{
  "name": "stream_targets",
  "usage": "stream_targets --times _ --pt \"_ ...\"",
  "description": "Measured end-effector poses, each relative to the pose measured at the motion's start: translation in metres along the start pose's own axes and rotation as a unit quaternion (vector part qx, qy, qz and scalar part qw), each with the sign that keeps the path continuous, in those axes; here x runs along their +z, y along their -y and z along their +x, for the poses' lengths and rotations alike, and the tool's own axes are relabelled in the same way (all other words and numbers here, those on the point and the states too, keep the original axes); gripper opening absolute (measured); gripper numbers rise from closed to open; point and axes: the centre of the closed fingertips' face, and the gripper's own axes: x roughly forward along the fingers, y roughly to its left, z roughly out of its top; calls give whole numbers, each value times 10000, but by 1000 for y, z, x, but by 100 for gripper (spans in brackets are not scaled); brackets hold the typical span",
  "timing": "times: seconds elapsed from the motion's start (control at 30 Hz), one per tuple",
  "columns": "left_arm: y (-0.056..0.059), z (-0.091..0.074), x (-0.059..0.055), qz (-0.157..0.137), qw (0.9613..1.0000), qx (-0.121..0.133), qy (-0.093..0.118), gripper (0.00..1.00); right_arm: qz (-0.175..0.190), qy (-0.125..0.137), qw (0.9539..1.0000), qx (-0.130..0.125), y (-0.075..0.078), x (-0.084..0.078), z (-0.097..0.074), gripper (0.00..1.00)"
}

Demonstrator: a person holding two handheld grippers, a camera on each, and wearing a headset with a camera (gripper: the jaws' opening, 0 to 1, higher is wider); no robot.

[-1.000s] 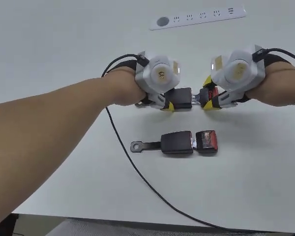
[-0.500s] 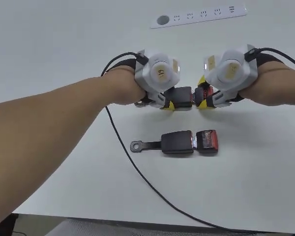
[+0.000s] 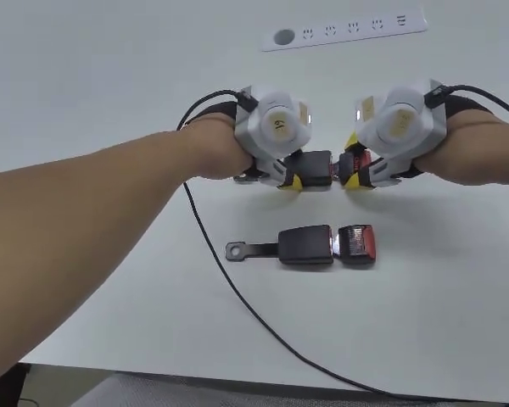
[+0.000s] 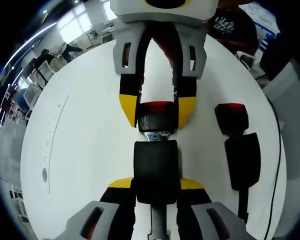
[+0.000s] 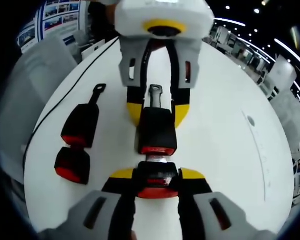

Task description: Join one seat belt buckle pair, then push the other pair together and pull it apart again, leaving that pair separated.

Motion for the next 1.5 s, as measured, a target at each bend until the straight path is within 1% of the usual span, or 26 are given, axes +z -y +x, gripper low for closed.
stream_targets --times 0.1,0.2,0.27,0.33,0.4,0.53,0.6,0.7,0.77,0.9,0.97,1.03,1.07,1.17,1.2,1.37,1.47,1.5 --pt "0 0 0 35 10000 -10 -29 31 32 -29 10000 -2 1 -7 -3 30" --pt "1 0 1 68 10000 -8 -42 31 7 3 10000 2 -2 -7 -5 31" --pt "1 0 2 155 9998 -16 -86 32 -127 -11 9999 -22 -2 -7 -5 31" --pt "1 0 3 117 9998 -22 -133 32 -124 -18 9999 -12 -3 -9 -7 32" --pt "2 0 2 93 9998 -10 -157 32 -131 -62 9999 -40 -1 -15 -11 32" --pt "2 -1 2 41 9999 14 -159 32 -45 -126 9999 -76 -2 -32 -23 32" --pt "2 0 2 38 9998 15 -174 32 30 -146 9998 -124 -1 -43 -30 32" --pt "2 0 2 58 9997 17 -219 33 82 -245 9995 -184 -2 -60 -41 33" --pt "3 0 2 61 9997 20 -244 33 58 -295 9993 -209 -3 -68 -46 33" --pt "3 0 2 28 9996 36 -263 33 72 -393 9989 -249 -8 -89 -62 33" --pt "2 1 1 36 9997 44 -258 33 156 -421 9987 -243 -10 -101 -69 33" --pt "2 1 1 42 9996 56 -256 33 139 -541 9980 -286 -10 -112 -72 34" --pt "2 1 1 40 9997 64 -252 33 69 -498 9982 -322 -10 -116 -75 34" --pt "2 1 1 -15 9997 106 -223 33 111 -540 9979 -337 -10 -121 -78 34" --pt "2 1 1 -59 9997 124 -215 33 111 -547 9978 -346 -10 -121 -78 34" --pt "2 0 2 -48 9996 221 -185 33 65 -592 9976 -364 -9 -121 -77 35" --pt "1 0 2 -69 9994 291 -177 33 64 -631 9970 -450 -6 -121 -79 39" --pt "2 -1 2 -30 9993 337 -144 34 110 -626 9968 -479 -5 -121 -79 40"
